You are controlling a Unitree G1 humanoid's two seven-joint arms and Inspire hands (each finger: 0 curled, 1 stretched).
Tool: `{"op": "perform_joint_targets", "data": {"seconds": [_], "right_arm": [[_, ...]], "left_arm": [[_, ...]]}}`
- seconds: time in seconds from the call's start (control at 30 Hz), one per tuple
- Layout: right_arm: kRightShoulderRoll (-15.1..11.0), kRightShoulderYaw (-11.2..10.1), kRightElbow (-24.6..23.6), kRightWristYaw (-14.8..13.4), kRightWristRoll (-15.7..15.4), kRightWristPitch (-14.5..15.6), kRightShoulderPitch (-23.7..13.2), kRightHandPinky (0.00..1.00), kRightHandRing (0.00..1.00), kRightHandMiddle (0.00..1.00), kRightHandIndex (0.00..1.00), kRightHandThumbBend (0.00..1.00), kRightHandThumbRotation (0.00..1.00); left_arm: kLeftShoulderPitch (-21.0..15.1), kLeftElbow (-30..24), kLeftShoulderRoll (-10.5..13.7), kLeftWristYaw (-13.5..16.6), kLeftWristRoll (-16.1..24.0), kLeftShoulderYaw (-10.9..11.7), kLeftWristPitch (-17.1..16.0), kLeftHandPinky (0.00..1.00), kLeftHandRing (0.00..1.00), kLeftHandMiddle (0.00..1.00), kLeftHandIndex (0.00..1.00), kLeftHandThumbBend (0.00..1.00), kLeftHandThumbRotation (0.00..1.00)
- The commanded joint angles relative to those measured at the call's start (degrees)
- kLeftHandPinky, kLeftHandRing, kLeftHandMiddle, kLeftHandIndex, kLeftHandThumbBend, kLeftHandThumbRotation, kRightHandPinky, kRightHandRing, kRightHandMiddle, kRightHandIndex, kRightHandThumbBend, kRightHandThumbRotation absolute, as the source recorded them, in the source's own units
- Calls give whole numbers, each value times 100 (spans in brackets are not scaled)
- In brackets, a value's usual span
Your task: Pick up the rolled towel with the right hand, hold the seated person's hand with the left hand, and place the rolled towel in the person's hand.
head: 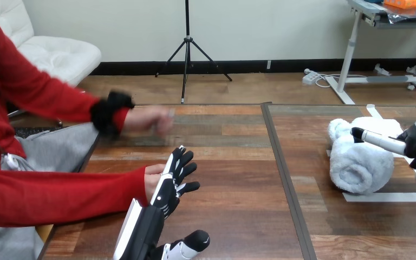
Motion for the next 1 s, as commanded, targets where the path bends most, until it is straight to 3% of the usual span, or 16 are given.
{"op": "perform_joint_targets", "data": {"seconds": [0.0,0.17,0.23,0.43,0.57,0.67,0.7,0.83,0.87,0.97], "right_arm": [[214,108,5,-146,-82,-12,-435,35,72,84,88,100,100],[239,291,13,-104,-223,-71,-435,38,75,86,89,100,100],[286,177,7,-261,-109,-9,-421,37,74,85,88,100,100],[359,300,25,-209,-205,-5,-415,38,73,82,83,100,100],[458,147,23,-410,-64,94,-388,35,65,75,76,100,100],[538,-17,20,-585,84,180,-362,26,46,62,73,100,100],[567,-96,15,-666,160,199,-352,26,45,61,74,100,98],[674,-344,-2,-1061,408,244,-300,27,45,60,75,100,89],[701,-476,-21,-1225,539,133,-253,27,45,60,75,100,86],[754,-684,-47,-1510,771,-44,-172,38,59,69,74,100,69]], "left_arm": [[-158,-370,45,3,-94,25,-95,81,93,97,100,100,79],[-141,-397,73,11,-74,37,-115,81,93,96,100,100,79],[-120,-427,78,41,-31,61,-96,81,93,96,100,100,79],[-86,-470,59,144,85,124,-134,78,91,95,100,100,79],[-47,-512,87,188,142,143,-149,77,90,94,100,100,79],[-25,-529,102,211,166,152,-173,76,90,94,100,100,80],[-20,-528,102,211,151,145,-185,76,90,94,100,100,80],[36,-586,121,113,-58,37,-122,77,91,95,100,100,78],[33,-570,111,183,57,108,-178,78,91,95,100,100,78],[56,-576,101,308,269,239,-229,76,89,94,99,100,79]]}}
